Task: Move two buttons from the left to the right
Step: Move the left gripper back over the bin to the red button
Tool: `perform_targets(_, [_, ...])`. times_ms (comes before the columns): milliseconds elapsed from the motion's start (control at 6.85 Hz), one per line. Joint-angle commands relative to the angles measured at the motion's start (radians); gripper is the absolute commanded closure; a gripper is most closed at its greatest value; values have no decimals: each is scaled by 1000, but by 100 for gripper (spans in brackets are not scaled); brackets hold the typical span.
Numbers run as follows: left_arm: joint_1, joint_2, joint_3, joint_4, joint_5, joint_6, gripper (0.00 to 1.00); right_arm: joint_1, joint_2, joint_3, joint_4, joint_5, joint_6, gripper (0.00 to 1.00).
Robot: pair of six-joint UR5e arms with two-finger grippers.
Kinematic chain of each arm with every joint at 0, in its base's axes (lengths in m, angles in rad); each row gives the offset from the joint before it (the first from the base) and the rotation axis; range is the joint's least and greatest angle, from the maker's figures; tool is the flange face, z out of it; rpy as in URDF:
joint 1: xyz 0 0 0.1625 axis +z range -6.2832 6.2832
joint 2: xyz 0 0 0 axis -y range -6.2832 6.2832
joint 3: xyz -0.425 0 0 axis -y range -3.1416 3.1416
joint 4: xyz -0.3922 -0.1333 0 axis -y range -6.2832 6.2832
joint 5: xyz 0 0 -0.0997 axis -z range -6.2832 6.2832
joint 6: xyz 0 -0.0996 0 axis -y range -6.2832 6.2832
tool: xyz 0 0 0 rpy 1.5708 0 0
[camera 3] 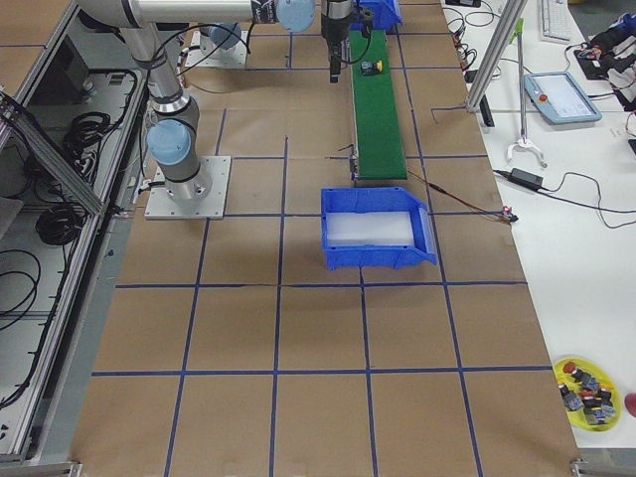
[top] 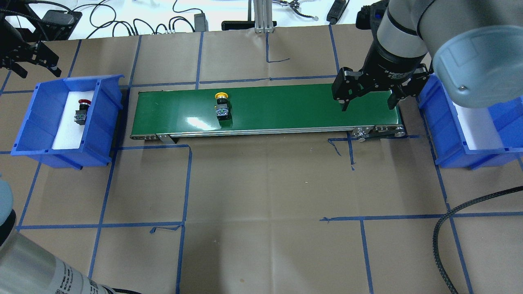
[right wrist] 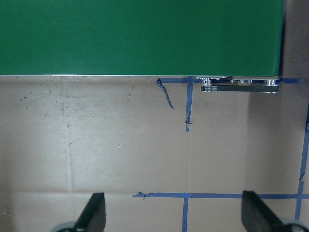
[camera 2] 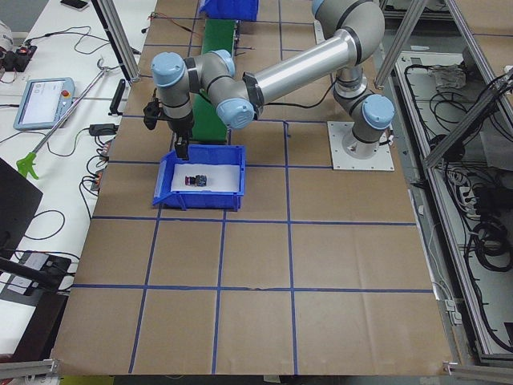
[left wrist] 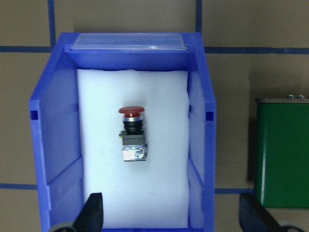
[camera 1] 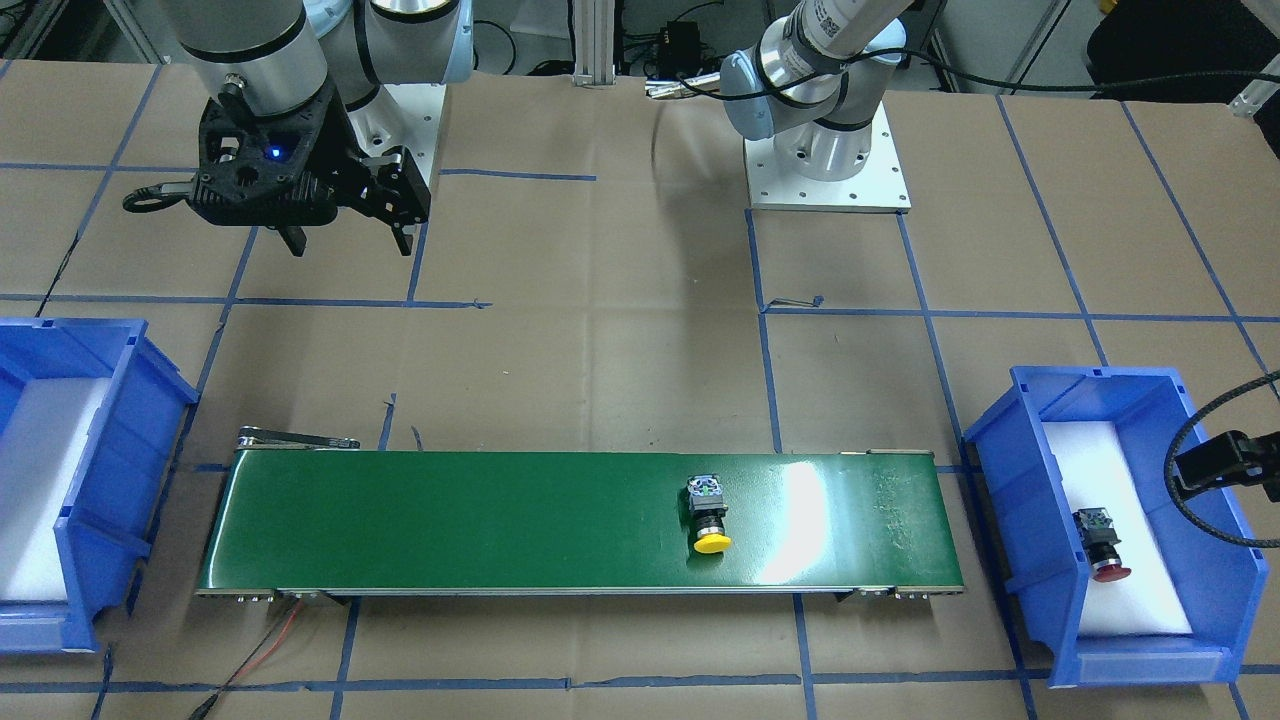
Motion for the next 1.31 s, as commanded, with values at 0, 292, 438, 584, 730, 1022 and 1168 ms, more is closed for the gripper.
perform_targets(0, [4,-33,-8,6,-1,12,0,0,0,0,0,0,0,0])
perform_targets(292, [4,-57,-95,105,-6,25,0,0,0,2,0,0,0,0])
perform_targets(438, [6,-65,-138,161,-6,28,0,0,0,2,0,0,0,0])
perform_targets(584, [7,-73,-188,222,-8,28,0,0,0,2,0,0,0,0])
perform_targets(730, [9,-74,-254,320,-6,28,0,0,0,2,0,1,0,0])
perform_targets(1022, [9,-108,-290,373,0,23,0,0,0,2,0,2,0,0])
perform_targets(1168, [9,-117,-287,387,0,25,0,0,0,2,0,2,0,0])
